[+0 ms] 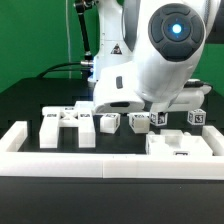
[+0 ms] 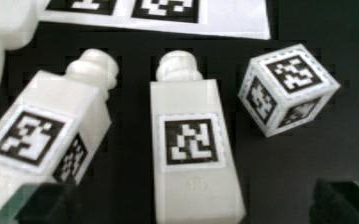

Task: Assemble chair

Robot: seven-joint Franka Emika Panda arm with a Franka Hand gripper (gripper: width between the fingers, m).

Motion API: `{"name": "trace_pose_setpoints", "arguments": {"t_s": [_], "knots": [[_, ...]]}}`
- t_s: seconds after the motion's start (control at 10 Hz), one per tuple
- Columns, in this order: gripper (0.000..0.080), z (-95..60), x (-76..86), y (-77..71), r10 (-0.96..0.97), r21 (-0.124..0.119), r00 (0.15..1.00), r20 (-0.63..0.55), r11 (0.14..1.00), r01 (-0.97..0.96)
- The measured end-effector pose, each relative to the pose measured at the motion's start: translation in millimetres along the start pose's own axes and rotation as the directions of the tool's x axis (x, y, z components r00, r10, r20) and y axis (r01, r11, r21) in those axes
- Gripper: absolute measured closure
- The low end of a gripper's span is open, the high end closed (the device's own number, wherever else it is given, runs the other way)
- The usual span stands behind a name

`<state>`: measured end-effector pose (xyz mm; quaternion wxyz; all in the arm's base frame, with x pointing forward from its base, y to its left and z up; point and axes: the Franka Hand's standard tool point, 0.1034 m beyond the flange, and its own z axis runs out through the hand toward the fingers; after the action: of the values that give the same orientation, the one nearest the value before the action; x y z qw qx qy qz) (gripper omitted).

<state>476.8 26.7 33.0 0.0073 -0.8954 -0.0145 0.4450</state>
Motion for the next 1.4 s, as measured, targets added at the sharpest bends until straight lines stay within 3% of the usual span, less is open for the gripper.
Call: {"name": "trace_pose_setpoints", "arguments": {"t_s": [1.0,1.1,1.2,1.3,1.4], "knots": [[0.0155,25.2,15.0,-0.4,-0.013,-0.007,1.0,-0.022,1.0,0.013],[0.0323,26.2,14.8,-0.4,-0.013,-0.007,1.0,-0.021,1.0,0.013],[0.0323,26.3,14.8,-0.4,-0.013,-0.007,1.0,-0.021,1.0,0.013],[0.0507,26.3,14.8,-0.4,-0.013,-0.007,1.0,-0.021,1.0,0.013],[0.0507,26.2,14.8,-0.3,-0.013,-0.007,1.0,-0.021,1.0,0.013]]}}
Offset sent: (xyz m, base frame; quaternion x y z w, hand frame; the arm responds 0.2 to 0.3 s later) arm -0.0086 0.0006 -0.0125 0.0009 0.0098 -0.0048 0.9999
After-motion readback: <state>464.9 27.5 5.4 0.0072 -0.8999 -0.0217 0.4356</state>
